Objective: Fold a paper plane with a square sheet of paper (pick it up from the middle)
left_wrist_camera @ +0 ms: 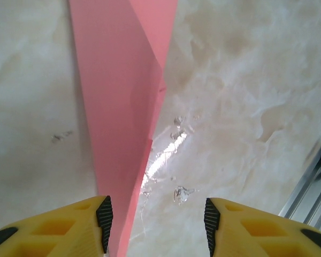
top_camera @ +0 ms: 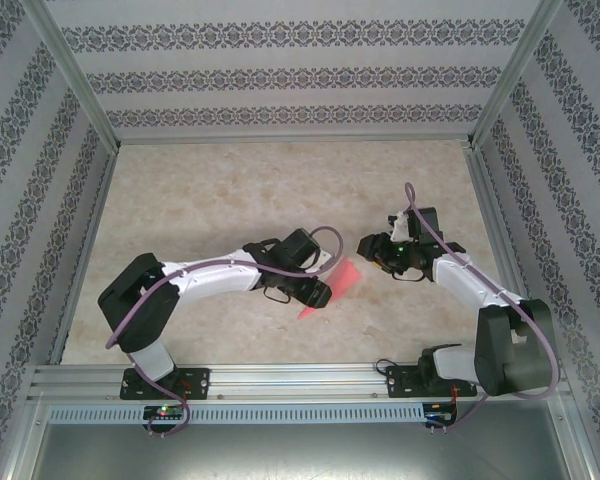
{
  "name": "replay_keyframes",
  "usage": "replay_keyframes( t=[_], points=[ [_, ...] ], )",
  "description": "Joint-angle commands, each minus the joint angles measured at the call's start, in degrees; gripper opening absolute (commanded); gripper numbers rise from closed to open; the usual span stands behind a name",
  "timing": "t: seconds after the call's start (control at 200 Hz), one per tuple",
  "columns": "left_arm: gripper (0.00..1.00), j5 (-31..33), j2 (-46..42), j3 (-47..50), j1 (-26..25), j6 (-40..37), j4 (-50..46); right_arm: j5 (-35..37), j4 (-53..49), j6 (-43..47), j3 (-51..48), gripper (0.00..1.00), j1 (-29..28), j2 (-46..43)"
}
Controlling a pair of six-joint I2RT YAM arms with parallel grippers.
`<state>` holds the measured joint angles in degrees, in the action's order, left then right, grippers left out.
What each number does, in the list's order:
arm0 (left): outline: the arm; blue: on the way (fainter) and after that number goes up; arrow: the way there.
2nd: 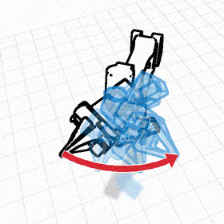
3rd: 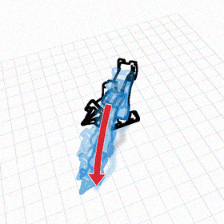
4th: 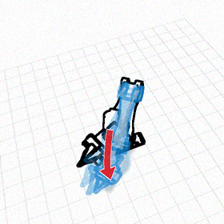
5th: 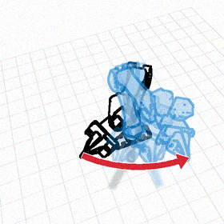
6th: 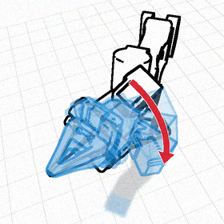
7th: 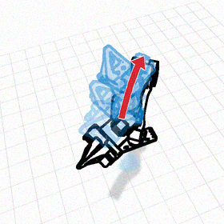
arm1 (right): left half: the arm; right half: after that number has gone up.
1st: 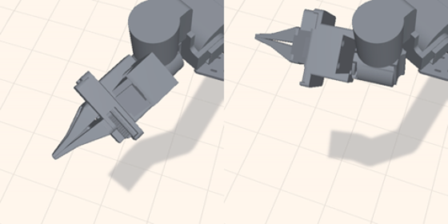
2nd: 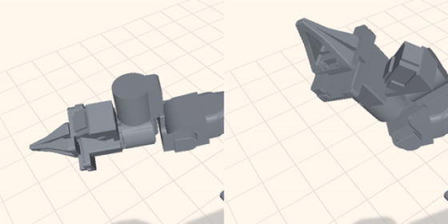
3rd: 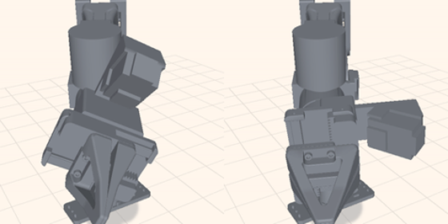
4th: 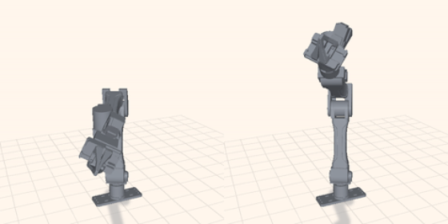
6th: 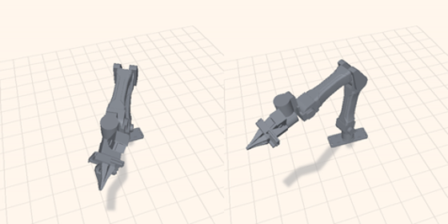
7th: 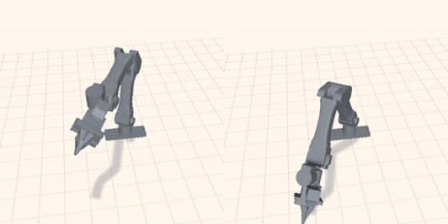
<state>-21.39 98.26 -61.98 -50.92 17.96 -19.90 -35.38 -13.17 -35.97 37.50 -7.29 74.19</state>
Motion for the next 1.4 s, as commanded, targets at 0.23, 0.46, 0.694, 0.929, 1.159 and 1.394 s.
replay_keyframes(
  t=[0.23,0.46,0.694,0.929,1.159,1.394],
  points=[
    [0.49,11.6,5.4,-2.8,-1.6,-1.4,-4.8,1.0,-2.1,0.8,-2.5,0.47,-0.2,-3.4],
    [0.42,11.7,5.3,-3.1,-1.6,-1.1,-4.2,0.6,-0.8,0.1,-3.7,0.47,-0.4,-3.4],
    [0.24,10.0,6.4,-3.7,-1.1,-1.1,-3.8,-1.7,2.5,-2.6,-6.1,0.48,-1.6,-3.9],
    [0.13,6.5,4.8,-2.4,0.3,-0.1,-2.1,-3.0,7.7,-9.6,-10.6,0.55,-4.7,-6.9],
    [0.1,-3.1,2.7,1.1,3.4,2.6,4.0,0.5,11.3,-17.7,-12.9,0.63,-11.0,-8.0],
    [0.1,-8.7,1.1,3.9,6.1,5.4,9.0,2.9,16.2,-22.6,-14.0,0.64,-16.3,-5.6]
  ],
)
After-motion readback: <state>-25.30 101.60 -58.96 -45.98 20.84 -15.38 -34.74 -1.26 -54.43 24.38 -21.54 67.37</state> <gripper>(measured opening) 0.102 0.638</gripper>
